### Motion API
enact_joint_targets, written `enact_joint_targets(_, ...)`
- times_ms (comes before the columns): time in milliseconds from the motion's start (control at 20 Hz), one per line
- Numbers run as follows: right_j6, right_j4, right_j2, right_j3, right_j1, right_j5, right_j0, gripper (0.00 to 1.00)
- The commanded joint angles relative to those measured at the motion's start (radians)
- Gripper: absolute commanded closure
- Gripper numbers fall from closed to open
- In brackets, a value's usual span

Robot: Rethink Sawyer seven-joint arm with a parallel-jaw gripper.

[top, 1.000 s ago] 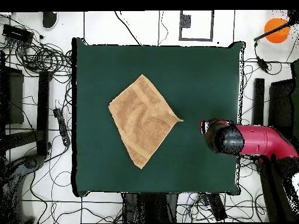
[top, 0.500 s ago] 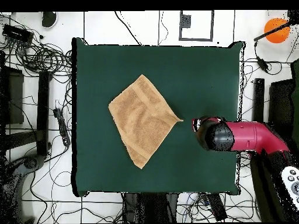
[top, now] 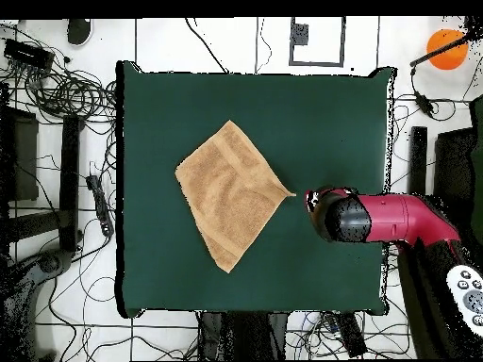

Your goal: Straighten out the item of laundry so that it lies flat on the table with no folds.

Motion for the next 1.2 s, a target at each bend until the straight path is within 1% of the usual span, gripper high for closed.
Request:
enact_joint_targets(50, -0.043, -0.015, 0.045, 0.076, 0.015, -0.007, 0.054, 0.00)
enact_joint_targets(200, -0.044, -0.015, 0.046, 0.074, 0.015, -0.002, 0.060, 0.00)
enact_joint_targets(850, 0.017, -0.017, 0.018, 0.084, 0.014, -0.033, 0.092, 0.00)
enact_joint_targets(1200, 0.016, -0.012, 0.012, 0.096, 0.005, -0.035, 0.099, 0.00)
